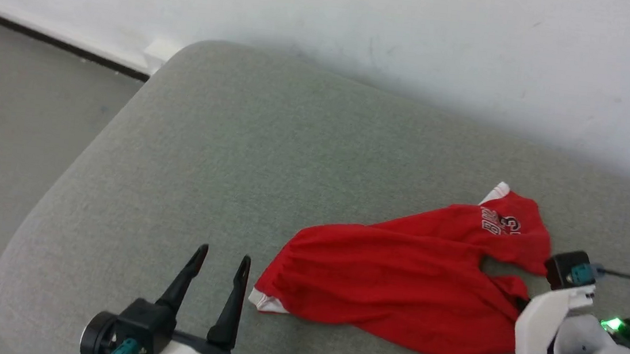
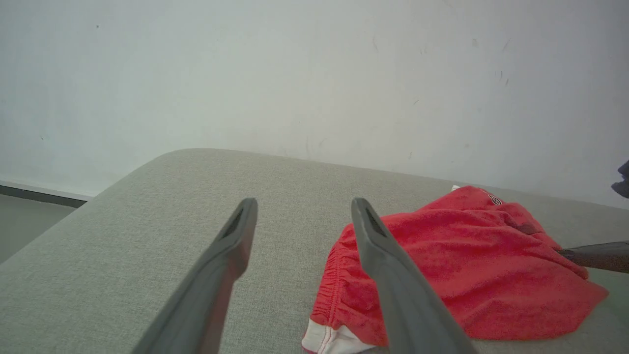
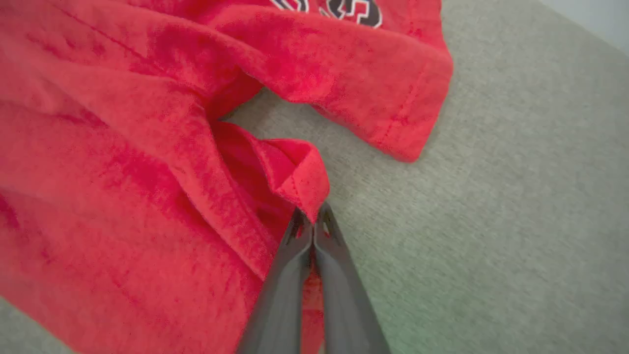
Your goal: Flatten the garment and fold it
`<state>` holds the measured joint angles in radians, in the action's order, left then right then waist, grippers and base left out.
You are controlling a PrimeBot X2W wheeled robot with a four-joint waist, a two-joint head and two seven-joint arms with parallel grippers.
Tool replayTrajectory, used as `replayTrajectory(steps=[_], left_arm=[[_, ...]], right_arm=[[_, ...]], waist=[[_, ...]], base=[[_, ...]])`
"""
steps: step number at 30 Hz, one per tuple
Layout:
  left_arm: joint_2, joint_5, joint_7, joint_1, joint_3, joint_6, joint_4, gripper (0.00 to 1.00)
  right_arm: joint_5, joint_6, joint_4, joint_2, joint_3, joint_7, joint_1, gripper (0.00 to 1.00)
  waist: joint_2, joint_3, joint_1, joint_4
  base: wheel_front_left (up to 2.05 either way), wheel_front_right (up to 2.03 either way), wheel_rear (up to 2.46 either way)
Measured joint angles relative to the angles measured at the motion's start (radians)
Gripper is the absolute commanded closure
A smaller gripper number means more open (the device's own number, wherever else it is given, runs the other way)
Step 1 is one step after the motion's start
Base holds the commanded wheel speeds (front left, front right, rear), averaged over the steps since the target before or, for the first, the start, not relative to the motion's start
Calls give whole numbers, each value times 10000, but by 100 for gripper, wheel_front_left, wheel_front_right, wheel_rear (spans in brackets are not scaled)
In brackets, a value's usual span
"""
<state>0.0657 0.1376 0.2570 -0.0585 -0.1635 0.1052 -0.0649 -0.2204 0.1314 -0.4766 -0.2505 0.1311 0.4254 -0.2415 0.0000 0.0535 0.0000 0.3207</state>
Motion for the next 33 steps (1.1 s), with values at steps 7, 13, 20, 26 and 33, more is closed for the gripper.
replayTrajectory(steps=[7, 13, 20, 26, 33], left_arm=[[-13, -2, 0, -624, 209, 88, -4, 0], [-42, -2, 0, -755, 209, 102, 59, 0], [-88, 17, 0, -737, 54, 171, 119, 0], [-105, 19, 0, -355, -261, 174, 59, 0], [-117, 186, 0, 159, -556, 176, -94, 0]], right_arm=[[94, 2, 2984, -107, -633, -602, 1749, 100], [163, 2, 6046, -105, -1555, 77, 2945, 100], [642, 2, 8527, 499, -2322, 1507, 3222, 100], [1126, 2, 7599, 345, -2408, 2096, 1613, 100], [1615, 4, 4084, 157, -2470, 2426, -690, 100]], waist=[[0, -607, -1, -738], [0, -1039, -2, -1375], [0, -1045, -1, -1519], [0, -593, 1, -1249], [0, 70, 1, -525]], base=[[0, 0, 0], [0, 0, 0], [0, 0, 0], [0, 0, 0], [0, 0, 0]])
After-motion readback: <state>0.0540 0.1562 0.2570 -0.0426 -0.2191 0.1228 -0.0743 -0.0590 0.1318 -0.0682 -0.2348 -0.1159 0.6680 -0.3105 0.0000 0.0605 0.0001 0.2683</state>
